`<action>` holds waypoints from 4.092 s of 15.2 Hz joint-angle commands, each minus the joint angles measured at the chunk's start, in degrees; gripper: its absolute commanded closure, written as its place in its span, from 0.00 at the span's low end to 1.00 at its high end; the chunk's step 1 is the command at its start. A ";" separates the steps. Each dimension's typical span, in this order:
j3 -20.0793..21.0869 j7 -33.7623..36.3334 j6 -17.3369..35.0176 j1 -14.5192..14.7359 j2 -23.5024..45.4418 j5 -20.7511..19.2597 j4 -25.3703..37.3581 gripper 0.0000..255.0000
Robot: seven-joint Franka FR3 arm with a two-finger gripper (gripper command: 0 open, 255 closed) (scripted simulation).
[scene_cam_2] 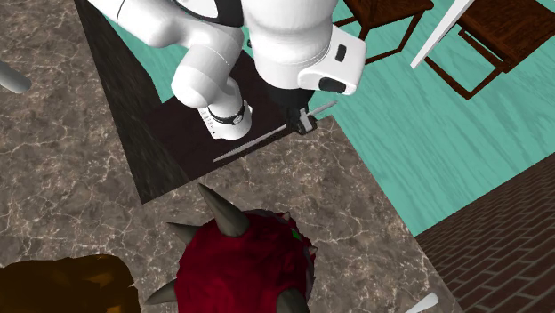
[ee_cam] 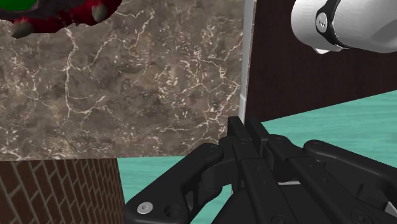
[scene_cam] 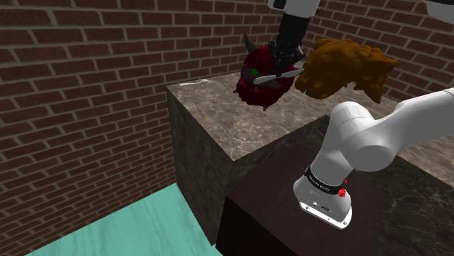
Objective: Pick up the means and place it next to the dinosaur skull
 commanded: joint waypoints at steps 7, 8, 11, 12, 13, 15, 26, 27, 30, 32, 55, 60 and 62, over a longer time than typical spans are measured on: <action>0.78 -0.26 -5.08 0.64 2.32 0.96 7.39 1.00; 0.88 -0.29 -5.72 0.72 2.65 1.08 8.36 1.00; 1.15 -0.36 -7.65 0.95 3.67 1.42 11.30 1.00; 1.24 -0.39 -8.29 1.03 4.04 1.53 12.30 1.00; 1.32 -0.42 -8.93 1.11 4.41 1.64 13.31 1.00; 1.47 -0.48 -10.22 1.26 5.17 1.86 15.36 1.00; 1.21 -2.21 -17.58 1.15 5.82 1.46 23.50 1.00; 0.82 -2.94 -18.50 0.76 4.34 0.81 23.02 1.00; -0.44 -5.30 -21.39 -0.36 0.13 -1.27 22.00 1.00; -1.34 -7.02 -23.40 -1.09 -2.47 -2.78 21.67 1.00; -12.77 -35.57 -46.73 -3.54 -19.83 -29.69 35.83 1.00; -14.96 -44.95 -50.43 -2.40 -20.44 -38.43 42.76 1.00; -15.90 -49.21 -51.54 -1.87 -20.30 -42.22 45.88 1.00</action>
